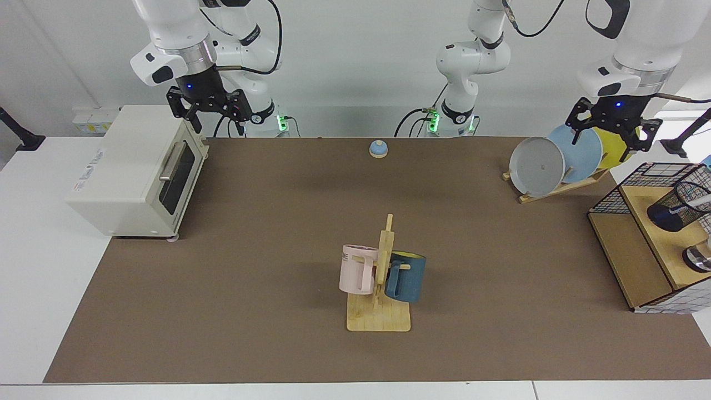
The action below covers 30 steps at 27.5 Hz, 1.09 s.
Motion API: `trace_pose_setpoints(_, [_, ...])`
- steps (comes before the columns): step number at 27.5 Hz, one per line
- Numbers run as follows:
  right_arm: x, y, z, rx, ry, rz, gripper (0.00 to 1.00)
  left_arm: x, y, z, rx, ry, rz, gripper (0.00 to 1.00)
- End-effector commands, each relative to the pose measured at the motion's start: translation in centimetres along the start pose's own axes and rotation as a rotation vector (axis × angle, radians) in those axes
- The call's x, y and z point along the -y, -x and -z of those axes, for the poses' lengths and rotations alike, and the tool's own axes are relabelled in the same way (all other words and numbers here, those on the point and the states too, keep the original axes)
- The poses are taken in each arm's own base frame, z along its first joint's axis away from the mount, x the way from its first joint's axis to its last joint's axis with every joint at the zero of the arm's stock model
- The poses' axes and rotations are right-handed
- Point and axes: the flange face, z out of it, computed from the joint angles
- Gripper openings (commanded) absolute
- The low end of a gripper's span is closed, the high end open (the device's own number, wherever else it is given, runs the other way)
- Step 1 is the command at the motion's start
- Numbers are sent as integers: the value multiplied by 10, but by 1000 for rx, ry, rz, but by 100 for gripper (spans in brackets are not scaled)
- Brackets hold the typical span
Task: Put markers into pen holder
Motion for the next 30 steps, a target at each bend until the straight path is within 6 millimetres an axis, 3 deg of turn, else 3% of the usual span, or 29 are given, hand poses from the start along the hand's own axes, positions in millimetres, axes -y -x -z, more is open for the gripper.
trace_pose_setpoints(1, [-1,-2,3,-15,-5,-18,100,-23,0,7,-14,75,139,100])
trace_pose_setpoints(13, [-1,-2,3,-15,-5,-18,100,-59,-20,18,-2,165,515,100])
trace_pose_setpoints(30, [-1,-2,4,-17,-5,-18,100,-55,-17,20,-11,171,543,100])
